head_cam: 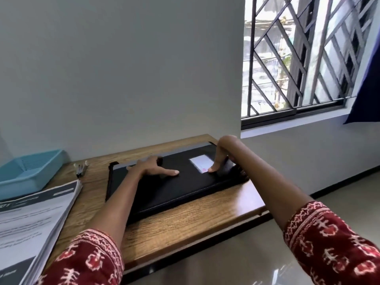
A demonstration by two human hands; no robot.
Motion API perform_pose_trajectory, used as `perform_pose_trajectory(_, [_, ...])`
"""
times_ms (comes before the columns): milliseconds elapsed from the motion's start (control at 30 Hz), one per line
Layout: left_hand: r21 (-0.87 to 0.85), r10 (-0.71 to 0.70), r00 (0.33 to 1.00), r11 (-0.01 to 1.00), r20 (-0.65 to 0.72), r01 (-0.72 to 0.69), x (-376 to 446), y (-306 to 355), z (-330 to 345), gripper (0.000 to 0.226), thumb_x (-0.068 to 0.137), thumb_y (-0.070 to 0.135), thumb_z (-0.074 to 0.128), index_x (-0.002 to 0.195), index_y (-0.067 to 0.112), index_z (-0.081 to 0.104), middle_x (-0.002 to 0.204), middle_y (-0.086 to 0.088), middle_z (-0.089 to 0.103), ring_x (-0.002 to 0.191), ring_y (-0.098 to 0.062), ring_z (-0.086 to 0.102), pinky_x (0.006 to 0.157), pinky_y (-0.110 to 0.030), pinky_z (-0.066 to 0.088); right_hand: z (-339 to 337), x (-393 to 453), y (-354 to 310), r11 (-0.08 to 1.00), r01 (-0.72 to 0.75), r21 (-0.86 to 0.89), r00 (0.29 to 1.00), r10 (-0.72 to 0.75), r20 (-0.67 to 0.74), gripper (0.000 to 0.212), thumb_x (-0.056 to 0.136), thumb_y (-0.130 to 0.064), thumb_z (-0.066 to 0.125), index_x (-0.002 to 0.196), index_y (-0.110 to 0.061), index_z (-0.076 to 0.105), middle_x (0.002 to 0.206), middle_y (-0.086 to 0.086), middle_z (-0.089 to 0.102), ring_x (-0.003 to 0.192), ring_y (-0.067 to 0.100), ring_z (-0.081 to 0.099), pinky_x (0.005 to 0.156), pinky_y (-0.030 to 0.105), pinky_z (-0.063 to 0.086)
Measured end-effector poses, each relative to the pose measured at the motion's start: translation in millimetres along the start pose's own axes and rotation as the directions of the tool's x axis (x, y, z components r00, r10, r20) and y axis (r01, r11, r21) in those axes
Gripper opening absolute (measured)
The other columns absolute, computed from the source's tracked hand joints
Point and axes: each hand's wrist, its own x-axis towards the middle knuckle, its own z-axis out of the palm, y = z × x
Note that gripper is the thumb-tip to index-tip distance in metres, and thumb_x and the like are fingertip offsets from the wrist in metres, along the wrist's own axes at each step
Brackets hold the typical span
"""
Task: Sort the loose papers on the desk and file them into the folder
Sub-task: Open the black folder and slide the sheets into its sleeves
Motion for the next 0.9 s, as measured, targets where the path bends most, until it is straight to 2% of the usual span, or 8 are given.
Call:
perform_pose_trajectory(100, [-0.133, 0.133, 0.989, 0.981, -0.059, -0.140, -5.8, 2.7, 5.5, 0.120, 0.033, 0.091, 0.061, 0.136, 0.032, 0.041, 0.147, 0.000, 0.037, 0.135, -0.024, 0.034, 0.111, -0.057, 0.020, -11.6, -5.6, 29.6, 0.986, -0.128, 0.109, 0.989, 0.118, 0.092, 0.055, 0.092, -0.047, 0.055, 0.105, 0.007, 0.056, 0.060, 0.010, 0.069, 0.074, 0.021, 0.063, 0.077, 0.030, 0.049])
perform_pose_trajectory(133, [-0.121, 0.150, 0.983, 0.979, -0.108, -0.163, -6.5, 4.1, 7.9, 0.113, 0.039, 0.093, 0.055, 0.134, 0.033, 0.044, 0.146, 0.002, 0.039, 0.134, -0.024, 0.035, 0.111, -0.061, 0.016, -9.0, -3.9, 36.2, 0.984, -0.146, 0.101, 0.989, 0.145, 0.017, 0.045, 0.097, -0.042, 0.049, 0.106, 0.002, 0.057, 0.058, 0.005, 0.068, 0.067, 0.018, 0.064, 0.072, 0.027, 0.049])
perform_pose_trajectory(233, [0.010, 0.193, 0.954, 0.981, -0.229, -0.196, -4.6, 7.1, 16.2, 0.090, 0.063, 0.088, 0.042, 0.134, 0.034, 0.043, 0.146, 0.004, 0.038, 0.136, -0.023, 0.031, 0.106, -0.068, 0.007, 16.0, 25.4, 52.5, 0.994, -0.018, 0.110, 0.921, 0.060, -0.385, 0.023, 0.094, -0.013, 0.045, 0.110, -0.007, 0.061, 0.101, 0.010, 0.069, 0.092, 0.024, 0.065, 0.083, 0.028, 0.052])
perform_pose_trajectory(300, [0.037, 0.214, 0.950, 0.977, -0.227, -0.212, -5.5, 7.2, 16.3, 0.091, 0.063, 0.089, 0.037, 0.135, 0.034, 0.042, 0.147, 0.004, 0.037, 0.137, -0.023, 0.030, 0.106, -0.069, 0.008, 34.3, 48.3, 55.1, 0.927, 0.164, 0.338, 0.896, 0.003, -0.444, 0.027, 0.091, -0.009, 0.047, 0.114, -0.004, 0.062, 0.121, 0.016, 0.060, 0.112, 0.030, 0.056, 0.092, 0.033, 0.047])
perform_pose_trajectory(367, [0.039, 0.232, 0.947, 0.973, -0.223, -0.229, -3.0, 4.5, 14.7, 0.098, 0.058, 0.094, 0.035, 0.136, 0.035, 0.041, 0.148, 0.006, 0.037, 0.138, -0.021, 0.029, 0.107, -0.066, 0.009, 44.6, 71.4, 56.3, 0.760, 0.288, 0.582, 0.905, -0.017, -0.425, 0.030, 0.091, -0.007, 0.050, 0.119, -0.006, 0.061, 0.126, 0.016, 0.058, 0.115, 0.029, 0.055, 0.098, 0.035, 0.045])
perform_pose_trajectory(567, [0.027, 0.280, 0.930, 0.959, -0.237, -0.282, 13.8, -3.6, 7.5, 0.104, 0.049, 0.091, 0.029, 0.135, 0.033, 0.044, 0.143, 0.003, 0.043, 0.133, -0.020, 0.037, 0.112, -0.052, 0.021, 46.4, 113.7, 56.9, 0.605, 0.392, 0.693, 0.884, -0.038, -0.467, 0.039, 0.086, -0.006, 0.059, 0.125, -0.007, 0.055, 0.115, 0.013, 0.066, 0.110, 0.027, 0.060, 0.099, 0.036, 0.045])
perform_pose_trajectory(767, [0.027, 0.280, 0.931, 0.959, -0.235, -0.282, 22.8, -6.3, 6.7, 0.099, 0.052, 0.090, 0.031, 0.133, 0.036, 0.044, 0.140, 0.001, 0.047, 0.131, -0.021, 0.040, 0.112, -0.049, 0.024, 37.4, 129.3, 58.1, 0.703, 0.407, 0.583, 0.861, -0.082, -0.502, 0.025, 0.086, -0.005, 0.054, 0.106, -0.009, 0.069, 0.104, 0.011, 0.064, 0.100, 0.026, 0.060, 0.086, 0.024, 0.044])
perform_pose_trajectory(900, [0.046, 0.248, 0.946, 0.969, -0.210, -0.243, 20.6, -4.1, 7.2, 0.102, 0.049, 0.090, 0.028, 0.135, 0.038, 0.041, 0.145, 0.002, 0.041, 0.135, -0.021, 0.034, 0.113, -0.050, 0.020, 37.8, 123.7, 62.8, 0.690, 0.419, 0.590, 0.857, -0.084, -0.509, 0.025, 0.085, -0.008, 0.054, 0.108, -0.011, 0.065, 0.084, 0.004, 0.061, 0.086, 0.021, 0.057, 0.089, 0.033, 0.048])
